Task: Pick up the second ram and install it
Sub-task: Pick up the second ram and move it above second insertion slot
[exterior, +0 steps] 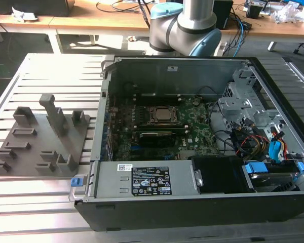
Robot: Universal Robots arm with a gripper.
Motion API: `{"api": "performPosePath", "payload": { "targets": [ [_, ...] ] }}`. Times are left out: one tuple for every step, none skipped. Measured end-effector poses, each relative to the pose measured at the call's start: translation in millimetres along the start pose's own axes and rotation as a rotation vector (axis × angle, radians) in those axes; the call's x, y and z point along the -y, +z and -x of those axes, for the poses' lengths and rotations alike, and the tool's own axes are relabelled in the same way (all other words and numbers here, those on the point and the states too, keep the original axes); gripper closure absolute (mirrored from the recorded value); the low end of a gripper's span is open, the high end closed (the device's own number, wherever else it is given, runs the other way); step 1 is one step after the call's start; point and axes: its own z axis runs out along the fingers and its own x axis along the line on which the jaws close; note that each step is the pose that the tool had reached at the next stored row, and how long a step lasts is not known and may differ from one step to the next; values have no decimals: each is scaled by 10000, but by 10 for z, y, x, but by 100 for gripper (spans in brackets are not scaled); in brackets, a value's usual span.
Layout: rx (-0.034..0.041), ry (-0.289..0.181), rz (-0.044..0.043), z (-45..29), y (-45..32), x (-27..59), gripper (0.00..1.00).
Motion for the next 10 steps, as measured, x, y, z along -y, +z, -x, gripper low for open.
{"api": "performPosePath", "payload": {
  "targets": [
    [-2, 0, 0, 0, 0, 0, 86],
    [-104, 0, 5, 0, -1, 8, 86],
    [-454, 15, 25, 3, -2, 38, 86],
    [-543, 17, 47, 5, -2, 72, 86],
    [-553, 16, 67, 6, -3, 98, 86],
    [-563, 8, 91, 7, -4, 132, 86],
    [-573, -3, 119, 8, -5, 183, 86],
    [-579, -7, 137, 9, -5, 218, 86],
    [-583, -10, 155, 9, -6, 254, 86],
    [-592, -8, 184, 11, -8, 307, 86]
  ]
}}
